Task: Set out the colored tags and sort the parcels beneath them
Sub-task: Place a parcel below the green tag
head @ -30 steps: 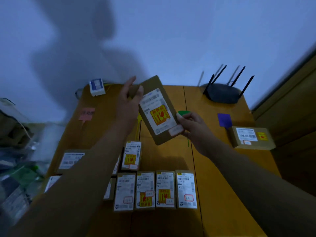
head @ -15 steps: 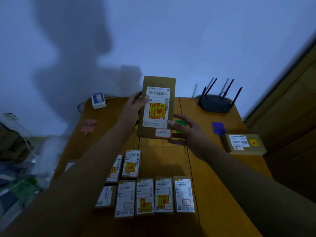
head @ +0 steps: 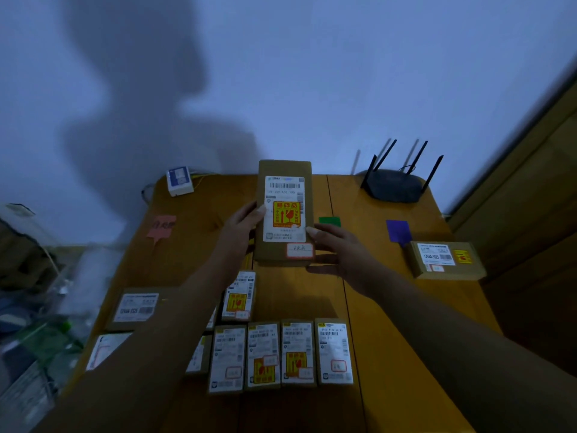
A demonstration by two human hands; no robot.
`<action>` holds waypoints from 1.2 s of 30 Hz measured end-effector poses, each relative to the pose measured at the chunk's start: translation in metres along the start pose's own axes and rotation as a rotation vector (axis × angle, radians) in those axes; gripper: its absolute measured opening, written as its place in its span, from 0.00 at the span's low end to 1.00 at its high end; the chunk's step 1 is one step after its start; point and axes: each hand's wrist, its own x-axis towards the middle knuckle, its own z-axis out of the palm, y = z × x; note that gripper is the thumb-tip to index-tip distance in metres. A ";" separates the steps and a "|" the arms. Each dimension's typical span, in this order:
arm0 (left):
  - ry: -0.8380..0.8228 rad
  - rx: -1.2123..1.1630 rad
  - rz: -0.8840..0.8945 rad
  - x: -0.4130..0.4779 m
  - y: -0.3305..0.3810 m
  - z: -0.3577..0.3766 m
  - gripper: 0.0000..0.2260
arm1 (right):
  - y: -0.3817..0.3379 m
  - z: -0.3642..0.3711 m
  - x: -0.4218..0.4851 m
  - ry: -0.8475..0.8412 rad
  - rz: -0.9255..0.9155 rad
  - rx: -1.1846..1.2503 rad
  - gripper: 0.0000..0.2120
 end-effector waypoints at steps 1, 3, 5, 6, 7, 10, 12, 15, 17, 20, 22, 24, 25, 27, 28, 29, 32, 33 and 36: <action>0.005 0.010 -0.024 0.000 -0.006 0.001 0.20 | 0.004 -0.001 -0.001 -0.001 0.016 -0.029 0.23; 0.014 0.032 -0.080 0.001 -0.018 0.007 0.21 | 0.012 -0.005 -0.004 0.014 0.052 -0.086 0.21; 0.020 0.053 -0.126 0.003 -0.030 0.015 0.20 | 0.021 -0.009 -0.007 0.052 0.091 -0.130 0.20; 0.020 0.060 -0.143 0.005 -0.036 0.020 0.20 | 0.025 -0.012 -0.009 0.070 0.106 -0.143 0.20; 0.016 0.072 -0.153 0.007 -0.042 0.025 0.20 | 0.029 -0.015 -0.012 0.088 0.117 -0.152 0.20; -0.016 0.152 -0.133 0.012 -0.062 0.046 0.21 | 0.043 -0.029 -0.018 0.159 0.134 -0.166 0.20; -0.025 0.220 -0.080 0.014 -0.079 0.063 0.21 | 0.052 -0.043 -0.020 0.225 0.141 -0.177 0.21; 0.000 0.265 -0.033 0.015 -0.107 0.093 0.19 | 0.068 -0.071 -0.020 0.300 0.164 -0.182 0.15; 0.022 0.235 -0.064 0.020 -0.126 0.118 0.18 | 0.080 -0.094 -0.018 0.339 0.189 -0.186 0.12; -0.008 0.192 -0.151 0.038 -0.151 0.158 0.18 | 0.097 -0.133 -0.008 0.419 0.218 -0.179 0.16; -0.033 0.191 -0.196 0.053 -0.168 0.181 0.18 | 0.110 -0.159 0.002 0.461 0.245 -0.159 0.15; -0.058 0.245 -0.220 0.066 -0.183 0.200 0.17 | 0.122 -0.183 0.012 0.481 0.296 -0.153 0.13; -0.068 0.270 -0.228 0.072 -0.190 0.209 0.17 | 0.128 -0.193 0.017 0.477 0.316 -0.149 0.13; -0.070 0.298 -0.245 0.084 -0.203 0.223 0.17 | 0.139 -0.211 0.028 0.453 0.341 -0.150 0.15; -0.062 0.305 -0.252 0.089 -0.207 0.229 0.17 | 0.144 -0.219 0.033 0.443 0.352 -0.150 0.15; -0.048 0.312 -0.263 0.094 -0.210 0.234 0.18 | 0.149 -0.225 0.039 0.434 0.360 -0.148 0.16; 0.001 0.336 -0.308 0.106 -0.219 0.243 0.21 | 0.159 -0.238 0.055 0.399 0.370 -0.111 0.18; 0.016 0.344 -0.318 0.110 -0.221 0.243 0.22 | 0.161 -0.239 0.059 0.383 0.371 -0.095 0.18; 0.038 0.361 -0.351 0.116 -0.225 0.240 0.21 | 0.167 -0.240 0.071 0.366 0.391 -0.065 0.21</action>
